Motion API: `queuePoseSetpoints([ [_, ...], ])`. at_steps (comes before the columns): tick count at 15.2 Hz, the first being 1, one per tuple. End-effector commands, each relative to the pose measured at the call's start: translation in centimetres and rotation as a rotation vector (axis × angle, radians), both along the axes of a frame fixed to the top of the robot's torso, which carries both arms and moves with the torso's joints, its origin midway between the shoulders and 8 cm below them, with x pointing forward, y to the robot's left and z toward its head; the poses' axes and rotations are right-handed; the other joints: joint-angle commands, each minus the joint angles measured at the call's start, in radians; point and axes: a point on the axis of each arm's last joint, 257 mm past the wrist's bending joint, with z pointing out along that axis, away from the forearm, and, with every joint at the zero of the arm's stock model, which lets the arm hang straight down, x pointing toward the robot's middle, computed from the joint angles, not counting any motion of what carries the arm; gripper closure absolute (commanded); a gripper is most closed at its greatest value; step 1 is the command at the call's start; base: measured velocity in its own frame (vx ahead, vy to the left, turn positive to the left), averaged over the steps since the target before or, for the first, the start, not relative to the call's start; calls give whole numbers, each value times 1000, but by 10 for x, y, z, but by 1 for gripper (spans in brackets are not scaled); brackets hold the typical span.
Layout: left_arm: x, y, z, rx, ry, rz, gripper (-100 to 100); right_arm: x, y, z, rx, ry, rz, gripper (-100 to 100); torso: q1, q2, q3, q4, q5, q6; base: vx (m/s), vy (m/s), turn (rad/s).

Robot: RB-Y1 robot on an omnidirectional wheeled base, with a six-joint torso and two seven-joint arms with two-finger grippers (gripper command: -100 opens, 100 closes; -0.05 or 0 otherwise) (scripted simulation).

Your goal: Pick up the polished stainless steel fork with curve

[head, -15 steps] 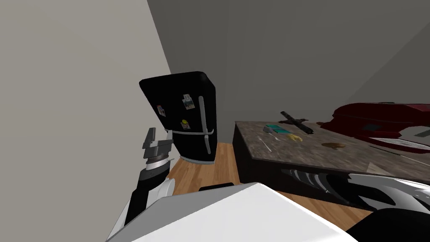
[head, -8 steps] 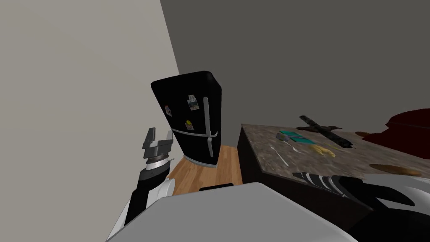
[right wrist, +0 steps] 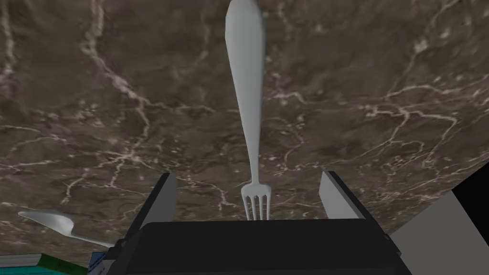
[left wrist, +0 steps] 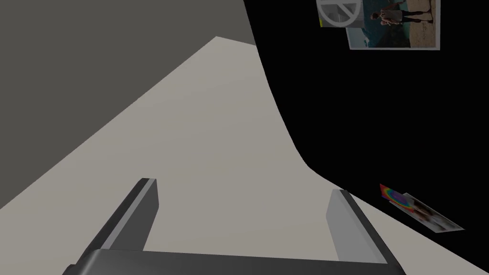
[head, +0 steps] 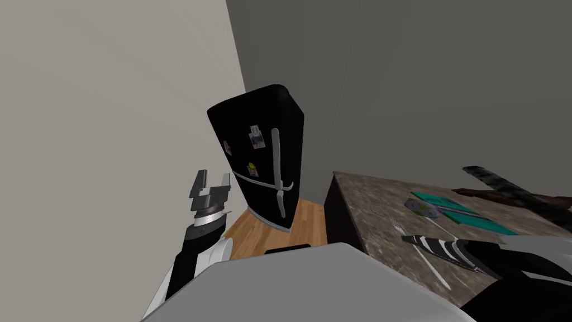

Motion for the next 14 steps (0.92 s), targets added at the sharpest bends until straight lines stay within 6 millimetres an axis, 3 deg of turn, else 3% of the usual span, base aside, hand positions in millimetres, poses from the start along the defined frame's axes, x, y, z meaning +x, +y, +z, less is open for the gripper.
queuePoseSetpoints([
  [1,0,0,0,0,0,0,0,-6,-1,-1,0,10,-16,-100,0,0,0,0,0,0,182,-120,210],
  [3,0,0,0,0,0,0,0,-4,-2,-7,-3,-6,-12,-100,3,4,2,1,0,1,69,-56,64],
  [8,0,0,0,0,0,0,0,-5,-3,-14,-4,-18,-16,-100,11,18,11,4,2,2,-19,-1,15],
  [9,0,0,0,0,0,0,0,-5,-3,-14,-5,-18,-16,100,11,18,11,4,3,2,-5,1,-1],
  [14,0,0,0,0,0,0,0,-4,-3,-8,-4,-8,-12,100,10,17,10,4,2,3,1,2,-3],
])
